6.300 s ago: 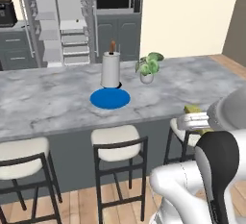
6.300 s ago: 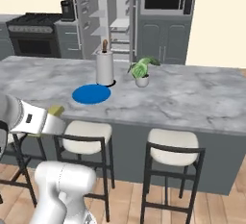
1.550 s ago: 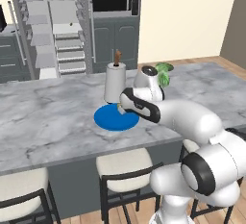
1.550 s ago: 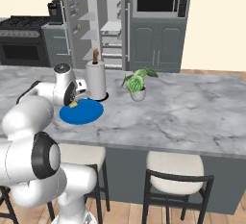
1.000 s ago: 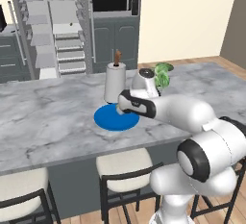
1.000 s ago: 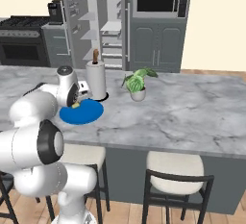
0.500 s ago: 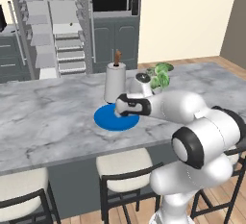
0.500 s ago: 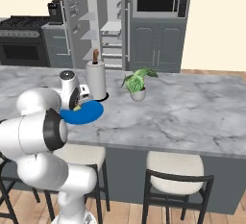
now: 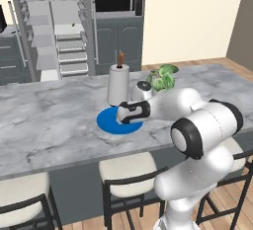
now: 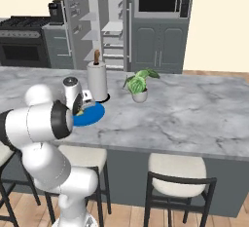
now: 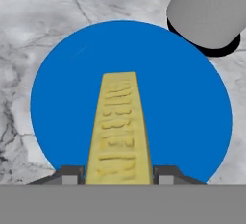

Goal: Retrieve the butter from the fridge and place it on a plate on the dining table. Then retrieve the butter knife by the fridge and place it near the plate.

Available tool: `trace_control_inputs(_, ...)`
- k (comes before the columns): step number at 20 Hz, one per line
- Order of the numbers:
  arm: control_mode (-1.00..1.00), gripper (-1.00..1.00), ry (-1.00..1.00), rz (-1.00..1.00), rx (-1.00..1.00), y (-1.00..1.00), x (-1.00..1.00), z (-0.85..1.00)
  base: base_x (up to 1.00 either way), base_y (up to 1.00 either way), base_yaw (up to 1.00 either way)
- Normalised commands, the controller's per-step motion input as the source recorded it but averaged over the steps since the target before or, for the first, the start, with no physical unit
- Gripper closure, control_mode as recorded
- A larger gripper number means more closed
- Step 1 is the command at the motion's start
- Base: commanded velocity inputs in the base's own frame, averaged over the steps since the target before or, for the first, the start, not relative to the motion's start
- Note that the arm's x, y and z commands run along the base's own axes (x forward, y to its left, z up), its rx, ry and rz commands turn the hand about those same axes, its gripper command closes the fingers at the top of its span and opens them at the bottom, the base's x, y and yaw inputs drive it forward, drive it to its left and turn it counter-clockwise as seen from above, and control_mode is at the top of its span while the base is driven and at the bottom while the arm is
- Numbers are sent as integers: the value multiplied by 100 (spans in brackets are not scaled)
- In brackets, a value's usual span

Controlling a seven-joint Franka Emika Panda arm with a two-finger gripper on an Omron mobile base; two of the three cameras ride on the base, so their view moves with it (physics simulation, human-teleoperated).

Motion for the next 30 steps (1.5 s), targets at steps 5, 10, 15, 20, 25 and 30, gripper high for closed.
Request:
trace_control_inputs(5, -100, 100, 0, 0, 0, 1, 15, -24, 0, 0, 0)
trace_control_inputs(10, -100, 100, 0, 0, 0, 0, 12, -23, 0, 0, 0)
trace_control_inputs(15, -100, 100, 0, 0, 0, 0, 11, -21, 0, 0, 0)
trace_control_inputs(20, -100, 100, 0, 0, 0, 0, 16, -4, 0, 0, 0)
trace_control_inputs(25, -100, 100, 0, 0, 0, 0, 5, 0, 0, 0, 0)
trace_control_inputs(30, -100, -100, 0, 0, 0, 0, 1, 0, 0, 0, 0)
